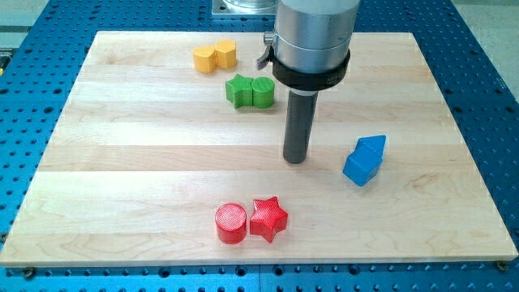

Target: Separate the green blocks

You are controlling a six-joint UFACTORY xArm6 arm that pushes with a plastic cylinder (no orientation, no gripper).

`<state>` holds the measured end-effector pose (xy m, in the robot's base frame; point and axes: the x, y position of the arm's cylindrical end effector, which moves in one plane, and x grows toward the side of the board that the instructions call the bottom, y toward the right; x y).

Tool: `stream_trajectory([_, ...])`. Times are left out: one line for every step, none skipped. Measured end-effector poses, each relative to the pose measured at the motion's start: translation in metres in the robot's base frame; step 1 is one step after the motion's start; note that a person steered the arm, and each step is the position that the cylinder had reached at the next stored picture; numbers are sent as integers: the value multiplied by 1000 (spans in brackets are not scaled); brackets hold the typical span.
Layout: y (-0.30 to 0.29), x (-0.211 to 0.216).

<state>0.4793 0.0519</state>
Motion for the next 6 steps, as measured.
stream_trajectory([0,0])
stream_trajectory([0,-15])
stream_trajectory([-2,-17])
stream_trajectory([-1,-70])
stream_trajectory([-2,-111])
stream_trajectory([-38,-90])
